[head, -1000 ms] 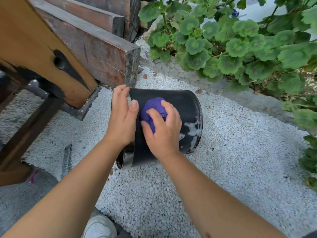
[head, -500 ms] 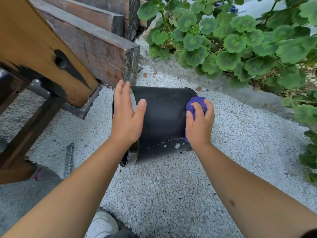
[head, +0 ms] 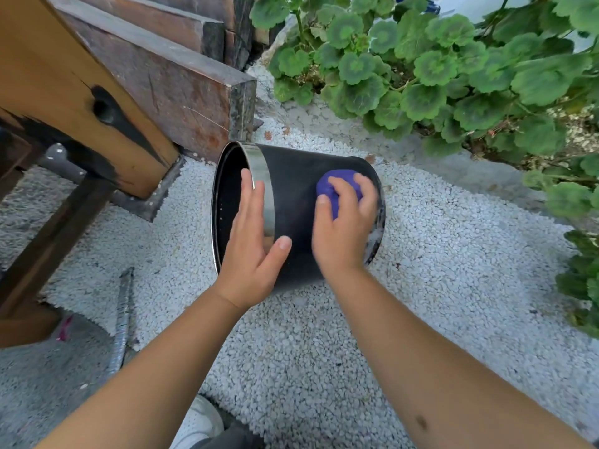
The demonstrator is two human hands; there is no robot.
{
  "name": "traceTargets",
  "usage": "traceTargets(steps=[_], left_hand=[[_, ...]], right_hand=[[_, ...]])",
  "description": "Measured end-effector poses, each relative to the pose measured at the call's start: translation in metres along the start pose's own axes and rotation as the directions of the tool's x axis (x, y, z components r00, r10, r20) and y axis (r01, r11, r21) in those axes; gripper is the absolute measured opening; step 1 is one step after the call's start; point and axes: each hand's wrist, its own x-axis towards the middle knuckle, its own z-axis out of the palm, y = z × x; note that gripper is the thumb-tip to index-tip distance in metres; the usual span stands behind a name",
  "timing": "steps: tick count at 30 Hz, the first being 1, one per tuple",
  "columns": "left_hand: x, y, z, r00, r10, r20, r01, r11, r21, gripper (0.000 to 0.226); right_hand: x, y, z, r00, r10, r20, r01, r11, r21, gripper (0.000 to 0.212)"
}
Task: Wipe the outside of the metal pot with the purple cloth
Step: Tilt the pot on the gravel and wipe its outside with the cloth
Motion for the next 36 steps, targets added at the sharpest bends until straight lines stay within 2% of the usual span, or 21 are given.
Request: traceTargets(steps=[5,10,12,15,19,22,28,29,30,31,32,33,34,35,36], left_hand=[[0.017,0.004,0.003,1.0,0.019,-0.024,-0.02,0.998,-0.054,0.085],[0.021,0.003,0.001,0.999,0.031,-0.021,-0.032,0.996,-0.081,0.087],[0.023,-0.003,-0.002,0.999,-0.01,-0.037,0.007,0.997,-0.075,0.088],[0.023,-0.008,-0.006,0.998,-0.038,-0.059,0.034,0.997,-0.072,0.086],[0.026,0.002,0.001,0.997,-0.058,-0.043,0.056,0.997,-0.056,0.077],[0.033,0.011,0.006,0.999,-0.038,-0.013,0.037,0.999,-0.03,0.076],[0.039,0.027,0.012,0.999,-0.03,0.031,0.031,0.999,-0.038,0.076],[0.04,0.028,0.013,0.999,-0.027,0.032,0.028,0.999,-0.034,0.076],[0.041,0.028,0.013,0.999,-0.028,0.027,0.028,0.999,-0.021,0.076],[0.041,0.027,0.012,0.999,-0.035,0.017,0.035,0.999,0.001,0.075],[0.041,0.025,0.01,0.999,-0.049,0.001,0.049,0.998,0.028,0.075],[0.041,0.023,0.008,0.997,-0.07,-0.015,0.07,0.996,0.05,0.074],[0.041,0.021,0.006,0.995,-0.093,-0.032,0.095,0.994,0.059,0.074],[0.041,0.018,0.004,0.992,-0.114,-0.046,0.116,0.992,0.054,0.073],[0.041,0.015,0.002,0.99,-0.129,-0.058,0.132,0.991,0.04,0.073]], right_hand=[[-0.034,-0.025,0.014,0.969,-0.245,0.032,0.243,0.969,0.048,0.033],[-0.034,0.002,0.017,0.953,-0.302,0.034,0.304,0.949,-0.088,0.031],[-0.027,0.02,0.015,0.97,-0.242,0.005,0.24,0.96,-0.146,0.032],[-0.023,0.05,0.005,0.999,-0.044,-0.029,0.039,0.983,-0.18,0.034],[-0.02,0.081,-0.012,0.984,0.172,-0.039,-0.176,0.956,-0.234,0.035],[-0.019,0.087,-0.024,0.969,0.246,-0.029,-0.245,0.934,-0.26,0.036],[0.01,0.077,-0.047,0.894,0.449,-0.006,-0.439,0.872,-0.218,0.024],[0.017,0.075,-0.05,0.872,0.489,-0.014,-0.485,0.86,-0.161,0.018],[0.022,0.073,-0.054,0.838,0.545,-0.02,-0.545,0.838,-0.03,0.012],[0.027,0.069,-0.057,0.784,0.621,0.011,-0.611,0.767,0.198,0.009],[0.032,0.064,-0.06,0.718,0.686,0.118,-0.652,0.603,0.459,0.011],[0.035,0.061,-0.064,0.666,0.692,0.28,-0.661,0.372,0.652,0.022],[0.038,0.057,-0.068,0.641,0.639,0.425,-0.658,0.172,0.733,0.035],[0.041,0.052,-0.072,0.63,0.566,0.531,-0.669,0.047,0.742,0.046],[0.044,0.046,-0.074,0.624,0.478,0.618,-0.691,-0.03,0.722,0.053]])
